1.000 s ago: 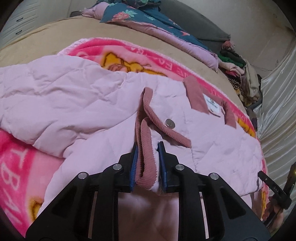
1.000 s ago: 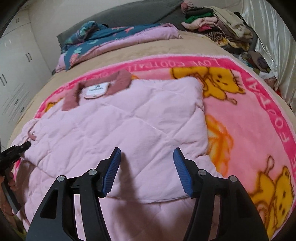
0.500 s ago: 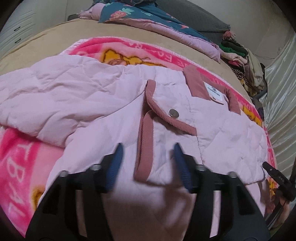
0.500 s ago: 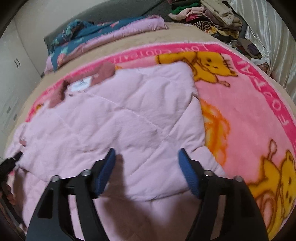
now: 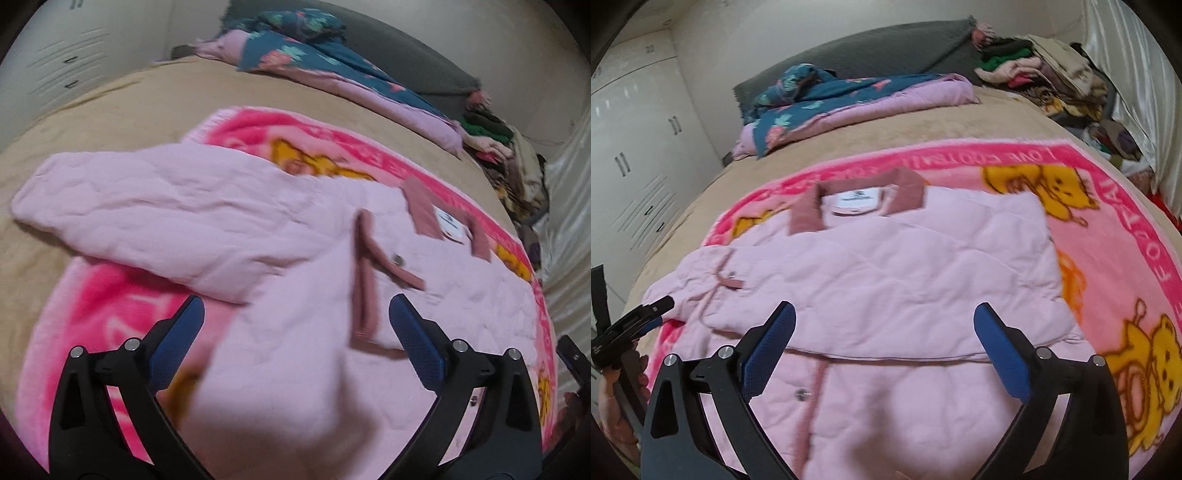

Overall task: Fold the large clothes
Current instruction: 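Grasp the other sleeve cuff with the left tool and lift it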

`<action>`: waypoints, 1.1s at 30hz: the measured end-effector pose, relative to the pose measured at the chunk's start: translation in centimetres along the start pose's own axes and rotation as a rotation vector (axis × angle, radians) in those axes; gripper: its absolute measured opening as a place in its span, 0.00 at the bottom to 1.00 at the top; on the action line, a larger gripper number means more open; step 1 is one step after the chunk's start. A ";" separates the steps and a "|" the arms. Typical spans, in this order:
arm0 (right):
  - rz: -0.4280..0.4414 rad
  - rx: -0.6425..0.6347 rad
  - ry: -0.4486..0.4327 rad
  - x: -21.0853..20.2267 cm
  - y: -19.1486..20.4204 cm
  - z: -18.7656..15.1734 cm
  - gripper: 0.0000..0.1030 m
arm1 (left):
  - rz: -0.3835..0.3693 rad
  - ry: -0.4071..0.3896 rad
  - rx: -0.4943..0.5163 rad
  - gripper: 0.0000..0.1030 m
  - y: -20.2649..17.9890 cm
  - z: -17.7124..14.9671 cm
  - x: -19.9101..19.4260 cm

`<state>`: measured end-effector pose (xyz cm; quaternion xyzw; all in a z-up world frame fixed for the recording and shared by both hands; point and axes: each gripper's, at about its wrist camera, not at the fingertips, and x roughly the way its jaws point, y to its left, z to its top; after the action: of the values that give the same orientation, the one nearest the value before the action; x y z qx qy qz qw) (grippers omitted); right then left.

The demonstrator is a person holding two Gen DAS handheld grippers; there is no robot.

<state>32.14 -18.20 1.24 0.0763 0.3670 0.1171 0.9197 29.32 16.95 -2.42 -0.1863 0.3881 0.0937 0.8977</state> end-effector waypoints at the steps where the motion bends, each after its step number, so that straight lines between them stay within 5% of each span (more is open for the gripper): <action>1: 0.012 -0.006 0.000 -0.1 0.8 0.1 0.94 | 0.002 -0.007 -0.017 0.91 0.7 0.1 -0.3; 20: 0.171 -0.223 0.034 2.6 17.0 -0.3 0.94 | 0.086 -0.083 -0.207 0.91 10.3 1.7 -2.2; 33: 0.255 -0.345 0.066 5.8 27.0 -1.5 0.94 | 0.125 -0.104 -0.250 0.91 15.6 1.8 -2.1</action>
<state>30.84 9.39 2.43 -0.0405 0.3589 0.2961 0.8842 24.22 31.88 -3.78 -0.2670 0.3375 0.2063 0.8788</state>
